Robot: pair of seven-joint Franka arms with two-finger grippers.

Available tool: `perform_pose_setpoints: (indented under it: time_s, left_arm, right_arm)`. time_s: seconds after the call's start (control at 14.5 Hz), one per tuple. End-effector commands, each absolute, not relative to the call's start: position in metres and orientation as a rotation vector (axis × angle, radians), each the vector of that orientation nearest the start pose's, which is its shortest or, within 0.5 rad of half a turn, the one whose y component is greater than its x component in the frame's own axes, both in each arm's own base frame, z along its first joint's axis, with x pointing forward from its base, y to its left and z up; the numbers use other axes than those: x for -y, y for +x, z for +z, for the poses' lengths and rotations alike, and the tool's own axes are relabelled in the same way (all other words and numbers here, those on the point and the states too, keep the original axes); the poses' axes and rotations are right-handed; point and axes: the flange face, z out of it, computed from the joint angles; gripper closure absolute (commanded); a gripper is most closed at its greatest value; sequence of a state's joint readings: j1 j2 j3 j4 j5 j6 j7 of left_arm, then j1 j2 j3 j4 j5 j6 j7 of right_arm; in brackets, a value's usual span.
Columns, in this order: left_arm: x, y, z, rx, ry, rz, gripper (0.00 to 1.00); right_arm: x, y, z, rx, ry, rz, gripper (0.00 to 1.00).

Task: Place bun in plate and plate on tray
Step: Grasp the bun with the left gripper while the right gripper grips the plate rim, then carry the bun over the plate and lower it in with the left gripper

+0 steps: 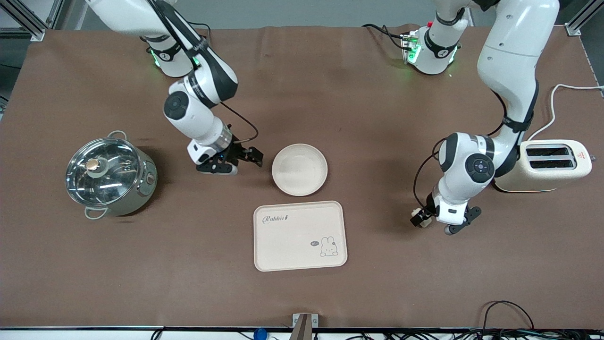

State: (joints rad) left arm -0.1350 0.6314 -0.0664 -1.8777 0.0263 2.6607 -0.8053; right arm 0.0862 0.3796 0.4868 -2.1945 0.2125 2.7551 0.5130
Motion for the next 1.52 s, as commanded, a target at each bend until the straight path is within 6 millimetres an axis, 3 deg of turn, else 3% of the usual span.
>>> perform_pose_setpoints:
  time_s: [0.0, 0.14, 0.21, 0.41, 0.55, 0.83, 0.9, 1.03, 1.1, 1.24, 1.31, 1.45]
  left_arm:
    - [0.131, 0.645, 0.183, 0.976, -3.087, -0.214, 0.42]
    - [0.133, 0.642, 0.18, 0.968, -3.085, -0.202, 0.73]
    - [0.146, 0.638, 0.181, 0.94, -3.095, -0.195, 0.82]
    - [0.227, 0.616, 0.196, 1.042, -3.081, -0.172, 0.83]
    - [0.301, 0.591, 0.207, 1.092, -3.095, -0.174, 0.82]
    - [0.418, 0.538, 0.225, 1.171, -3.118, -0.152, 0.81]
    - [0.436, 0.525, 0.226, 1.183, -3.119, -0.141, 0.81]
    - [0.464, 0.497, 0.214, 1.163, -3.114, -0.107, 0.8]
    - [0.477, 0.481, 0.202, 1.156, -3.104, -0.083, 0.78]
    - [0.487, 0.472, 0.186, 1.163, -3.087, -0.063, 0.71]
    - [0.494, 0.464, 0.183, 1.153, -3.087, -0.057, 0.61]
    - [0.493, 0.466, 0.188, 1.176, -3.08, -0.06, 0.14]
  right_arm:
    - [-0.316, 0.487, 0.222, -0.261, -2.757, -0.041, 0.0]
    - [-0.324, 0.483, 0.203, -0.265, -2.728, -0.077, 0.0]
    - [-0.328, 0.481, 0.193, -0.27, -2.716, -0.087, 0.0]
    - [-0.345, 0.47, 0.184, -0.243, -2.709, -0.084, 0.0]
    - [-0.351, 0.466, 0.177, -0.235, -2.722, -0.078, 0.0]
    - [-0.354, 0.468, 0.173, -0.235, -2.742, -0.098, 0.02]
    - [-0.353, 0.469, 0.173, -0.239, -2.742, -0.101, 0.1]
    - [-0.352, 0.475, 0.176, -0.244, -2.737, -0.109, 0.48]
    - [-0.353, 0.477, 0.176, -0.246, -2.734, -0.109, 0.63]
    - [-0.355, 0.48, 0.178, -0.247, -2.729, -0.115, 0.83]
    - [-0.355, 0.48, 0.178, -0.247, -2.728, -0.114, 0.9]
    - [-0.355, 0.48, 0.178, -0.247, -2.728, -0.114, 0.97]
